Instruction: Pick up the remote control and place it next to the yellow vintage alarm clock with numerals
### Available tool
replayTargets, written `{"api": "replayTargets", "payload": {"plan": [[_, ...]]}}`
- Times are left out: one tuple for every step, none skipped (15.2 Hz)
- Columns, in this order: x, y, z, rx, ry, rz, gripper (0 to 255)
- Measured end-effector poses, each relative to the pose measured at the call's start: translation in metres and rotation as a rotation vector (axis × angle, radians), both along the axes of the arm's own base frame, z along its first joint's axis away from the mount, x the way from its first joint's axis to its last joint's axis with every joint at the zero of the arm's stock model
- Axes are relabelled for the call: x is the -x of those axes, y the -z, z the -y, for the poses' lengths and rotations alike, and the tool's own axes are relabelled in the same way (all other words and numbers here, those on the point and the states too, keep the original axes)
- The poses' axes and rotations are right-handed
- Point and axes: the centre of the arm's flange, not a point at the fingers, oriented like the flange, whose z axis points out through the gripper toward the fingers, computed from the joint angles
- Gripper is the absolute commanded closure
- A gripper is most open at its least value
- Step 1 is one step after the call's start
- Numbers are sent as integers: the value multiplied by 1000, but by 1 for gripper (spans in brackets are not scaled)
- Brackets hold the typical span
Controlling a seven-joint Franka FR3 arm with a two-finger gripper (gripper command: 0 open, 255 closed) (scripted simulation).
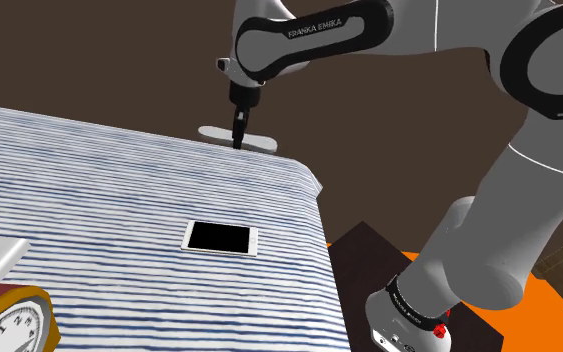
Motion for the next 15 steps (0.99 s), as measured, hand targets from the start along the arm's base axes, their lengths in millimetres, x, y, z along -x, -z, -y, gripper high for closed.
{"api": "replayTargets", "payload": {"plan": [[0, -5, 0, 0, 0, 0, 255], [0, -10, 0, 0, 0, 0, 255], [-1, -15, 0, 0, 0, 0, 255], [0, -21, -1, 0, 0, 0, 255], [0, -26, -1, 0, 0, 0, 255], [1, -31, -1, 0, 0, 0, 255], [0, -36, -1, 0, 0, 0, 255], [0, -42, -1, 0, 0, 0, 255], [1, -47, 0, 0, 0, 0, 255], [0, -53, 0, 0, 0, 0, 255], [0, -58, 0, 0, 0, 0, 255], [0, -63, 0, 0, 0, 0, 255], [0, -69, -1, 0, 0, 0, 255], [0, -74, -1, 0, 0, 0, 255], [-1, -79, 0, 0, 0, 0, 255]]}}
